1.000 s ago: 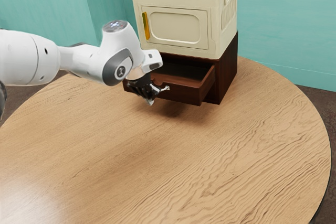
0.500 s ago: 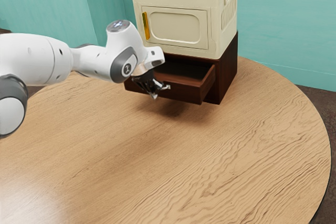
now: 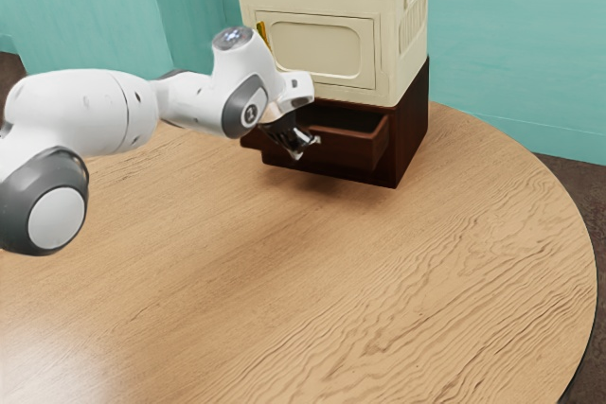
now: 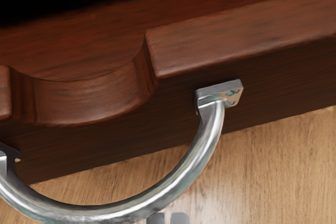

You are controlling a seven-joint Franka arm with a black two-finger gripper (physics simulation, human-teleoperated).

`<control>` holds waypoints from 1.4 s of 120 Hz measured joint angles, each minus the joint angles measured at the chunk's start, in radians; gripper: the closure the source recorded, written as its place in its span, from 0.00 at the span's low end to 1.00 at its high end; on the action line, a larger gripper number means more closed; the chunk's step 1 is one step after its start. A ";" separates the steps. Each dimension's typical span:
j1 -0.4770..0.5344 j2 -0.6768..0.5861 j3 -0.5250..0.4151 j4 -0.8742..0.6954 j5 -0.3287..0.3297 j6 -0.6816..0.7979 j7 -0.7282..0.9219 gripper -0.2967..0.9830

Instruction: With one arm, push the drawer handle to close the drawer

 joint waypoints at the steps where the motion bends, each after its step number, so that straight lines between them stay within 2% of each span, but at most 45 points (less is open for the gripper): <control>1: 0.000 0.003 0.000 0.004 0.000 -0.001 0.001 0.84; 111: 0.086 0.244 -0.086 0.390 0.007 -0.059 0.069 0.84; 168: 0.103 0.269 -0.108 0.445 0.008 -0.024 0.083 0.85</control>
